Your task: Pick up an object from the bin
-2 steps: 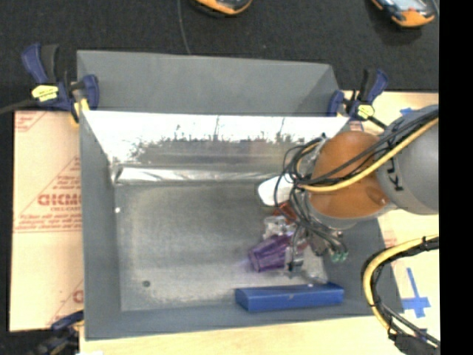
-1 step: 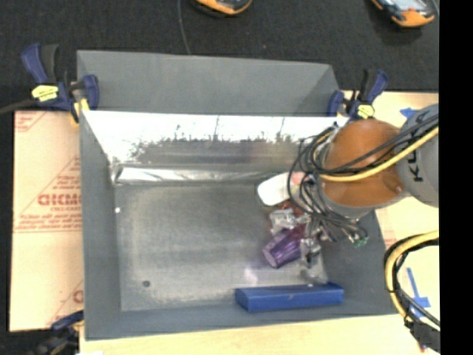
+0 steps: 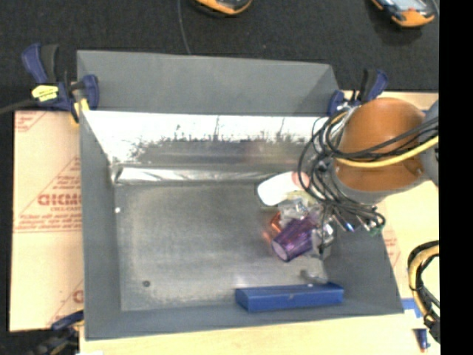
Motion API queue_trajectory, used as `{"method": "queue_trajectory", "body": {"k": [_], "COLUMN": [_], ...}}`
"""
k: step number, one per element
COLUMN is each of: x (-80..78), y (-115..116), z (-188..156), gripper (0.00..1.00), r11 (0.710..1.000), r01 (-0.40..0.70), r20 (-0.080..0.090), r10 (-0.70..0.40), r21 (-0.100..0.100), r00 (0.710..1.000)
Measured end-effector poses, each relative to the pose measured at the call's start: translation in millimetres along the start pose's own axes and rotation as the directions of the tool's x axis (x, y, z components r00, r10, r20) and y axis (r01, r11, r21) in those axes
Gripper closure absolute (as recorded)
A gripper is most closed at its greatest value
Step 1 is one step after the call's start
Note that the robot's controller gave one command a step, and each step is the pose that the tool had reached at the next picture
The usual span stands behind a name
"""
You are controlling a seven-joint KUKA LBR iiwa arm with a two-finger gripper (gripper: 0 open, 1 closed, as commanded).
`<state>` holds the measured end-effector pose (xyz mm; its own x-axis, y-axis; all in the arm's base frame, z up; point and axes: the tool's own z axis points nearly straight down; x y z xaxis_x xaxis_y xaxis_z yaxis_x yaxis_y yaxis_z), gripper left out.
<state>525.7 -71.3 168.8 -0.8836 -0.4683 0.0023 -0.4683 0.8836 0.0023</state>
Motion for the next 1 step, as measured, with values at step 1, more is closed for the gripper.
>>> {"method": "queue_trajectory", "body": {"k": [1], "x": [0.9], "y": [-9.7], "z": [-36.7], "gripper": [1.00], "r11": [0.974], "r01": [-0.224], "r20": [0.000], "r10": [0.224], "r21": [0.002], "r00": [0.974]}}
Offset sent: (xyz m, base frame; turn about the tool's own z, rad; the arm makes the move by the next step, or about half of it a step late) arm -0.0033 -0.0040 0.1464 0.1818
